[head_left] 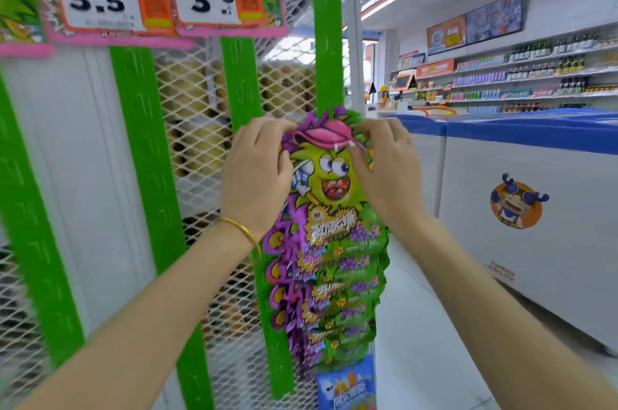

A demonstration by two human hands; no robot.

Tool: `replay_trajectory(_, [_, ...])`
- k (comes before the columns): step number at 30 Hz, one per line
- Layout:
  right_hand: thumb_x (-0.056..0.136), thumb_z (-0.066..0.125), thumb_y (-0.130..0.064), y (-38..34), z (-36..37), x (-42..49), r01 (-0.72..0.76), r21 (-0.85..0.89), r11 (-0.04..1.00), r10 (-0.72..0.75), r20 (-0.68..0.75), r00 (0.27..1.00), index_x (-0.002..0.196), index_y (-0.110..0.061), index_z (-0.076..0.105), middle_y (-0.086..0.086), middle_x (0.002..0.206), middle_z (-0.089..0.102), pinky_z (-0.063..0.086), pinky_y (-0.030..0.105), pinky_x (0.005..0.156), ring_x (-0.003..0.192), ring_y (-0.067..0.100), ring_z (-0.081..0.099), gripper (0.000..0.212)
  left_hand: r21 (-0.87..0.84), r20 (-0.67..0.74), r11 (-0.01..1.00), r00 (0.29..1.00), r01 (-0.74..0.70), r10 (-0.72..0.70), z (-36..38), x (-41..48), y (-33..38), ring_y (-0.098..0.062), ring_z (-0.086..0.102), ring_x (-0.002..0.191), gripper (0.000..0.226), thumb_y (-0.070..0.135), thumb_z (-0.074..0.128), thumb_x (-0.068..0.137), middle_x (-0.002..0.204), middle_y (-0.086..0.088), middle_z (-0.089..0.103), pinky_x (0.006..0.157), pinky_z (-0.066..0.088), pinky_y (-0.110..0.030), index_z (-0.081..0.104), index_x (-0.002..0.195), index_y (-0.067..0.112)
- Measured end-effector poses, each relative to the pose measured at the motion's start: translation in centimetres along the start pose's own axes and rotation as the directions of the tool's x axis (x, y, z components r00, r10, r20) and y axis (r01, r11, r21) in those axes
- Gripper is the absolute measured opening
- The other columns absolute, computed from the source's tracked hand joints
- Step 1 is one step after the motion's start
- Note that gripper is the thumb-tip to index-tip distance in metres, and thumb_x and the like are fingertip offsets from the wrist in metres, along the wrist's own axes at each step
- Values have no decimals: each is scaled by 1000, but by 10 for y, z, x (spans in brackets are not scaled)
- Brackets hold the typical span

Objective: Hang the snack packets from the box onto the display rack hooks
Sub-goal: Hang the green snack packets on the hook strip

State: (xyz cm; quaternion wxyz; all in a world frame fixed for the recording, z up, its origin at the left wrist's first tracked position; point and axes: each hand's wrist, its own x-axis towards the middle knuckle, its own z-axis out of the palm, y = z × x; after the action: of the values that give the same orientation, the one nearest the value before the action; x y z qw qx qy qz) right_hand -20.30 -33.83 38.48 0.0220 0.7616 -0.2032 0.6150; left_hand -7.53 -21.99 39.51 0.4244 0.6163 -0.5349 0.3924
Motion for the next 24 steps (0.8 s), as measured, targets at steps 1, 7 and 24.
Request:
replay_trajectory(1, [89,59,-17,-9,1,-25,5,95,995,-7,19,1000,109,-10,56,-1,102,52,42,25,72,89,16,53,22,-35,4,999,1000,14,-14,-5,-25,-4,-13,48,109,31,5,53,87,113,-1,55,99,30,-17,55,116,14])
replay_trajectory(7, [87,59,-12,-48,52,-220,-214,346,913,-108,713,693,104,-15,57,-7,91,53,41,24,66,69,8,48,18,-49,500,926,812,375,-302,-19,-240,-60,-10,51,93,29,1,56,84,107,-2,55,83,41,-20,59,111,12])
replay_trajectory(24, [83,55,-59,-139,179,-538,-106,-37,994,0,944,-329,143,-18,29,9,142,41,32,52,104,133,30,33,77,411,705,689,271,597,-655,-67,-441,-165,-22,54,99,25,2,49,85,110,-11,61,80,35,-20,62,105,8])
